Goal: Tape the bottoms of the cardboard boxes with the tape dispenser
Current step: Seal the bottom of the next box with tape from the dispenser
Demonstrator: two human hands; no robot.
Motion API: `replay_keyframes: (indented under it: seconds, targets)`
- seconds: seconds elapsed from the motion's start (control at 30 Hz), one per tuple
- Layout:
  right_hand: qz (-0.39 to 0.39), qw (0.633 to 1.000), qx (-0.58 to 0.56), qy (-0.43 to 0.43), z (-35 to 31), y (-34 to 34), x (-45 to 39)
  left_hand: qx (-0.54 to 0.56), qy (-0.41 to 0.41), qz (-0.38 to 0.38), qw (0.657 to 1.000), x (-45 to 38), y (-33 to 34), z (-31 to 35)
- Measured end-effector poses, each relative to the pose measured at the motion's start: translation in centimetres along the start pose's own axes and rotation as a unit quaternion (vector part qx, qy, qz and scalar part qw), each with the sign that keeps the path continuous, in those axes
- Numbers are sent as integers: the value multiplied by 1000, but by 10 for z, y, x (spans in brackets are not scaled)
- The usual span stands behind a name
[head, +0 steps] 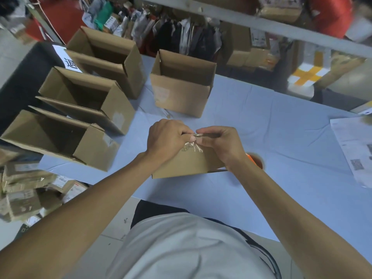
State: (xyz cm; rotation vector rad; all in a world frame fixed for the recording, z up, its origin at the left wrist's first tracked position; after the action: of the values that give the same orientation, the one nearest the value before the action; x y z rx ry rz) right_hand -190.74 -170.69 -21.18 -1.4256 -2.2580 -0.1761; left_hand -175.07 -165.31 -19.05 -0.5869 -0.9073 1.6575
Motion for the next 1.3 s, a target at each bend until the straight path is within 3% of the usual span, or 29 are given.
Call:
replay_keyframes:
  seconds: [0.2,0.37,0.5,0.63,0.77,0.93,1.03,1.17,1.3]
  targets:
    - [9,1000,10,3,-4,3,-4,-54,-3,9,999,3,-4,-9]
    - [16,977,212,-20,-14,-6,-5,-24,12,7,1000,1,-4,-8]
    - [-2,998,47,31,-15,-1,-4,40,-5,46,998,4,-10,-15]
    - [-69,990,-17,120,-3,3,-4,43,-4,53,998,6,-8,-9]
    - [-45,992,-8,115,0,3,-7,37,1,58,998,5,-5,-4]
    - [-36,993,-43,106,6,-10,-6,-64,112,37,991,29,1,11]
    - [-54,989,-88,103,10,-7,-1,-98,132,50,985,39,6,10]
    - [-61,987,-123,84,11,-4,0,-74,99,47,991,32,4,10]
    - [-74,988,-121,55,9,-3,0,62,-24,48,997,22,2,-6]
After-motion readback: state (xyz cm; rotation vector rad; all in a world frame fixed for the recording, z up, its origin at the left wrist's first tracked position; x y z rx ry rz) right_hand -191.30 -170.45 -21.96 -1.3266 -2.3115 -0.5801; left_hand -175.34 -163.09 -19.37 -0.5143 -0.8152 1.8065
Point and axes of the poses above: each hand's wrist, its own x-axis away from the middle knuckle, its own y-axis out of the palm, z = x × y, the point moved 7 cm from there along -x, towards the middle knuckle, and after that the axes turned 4 degrees about -x, right-handed, at the moved point
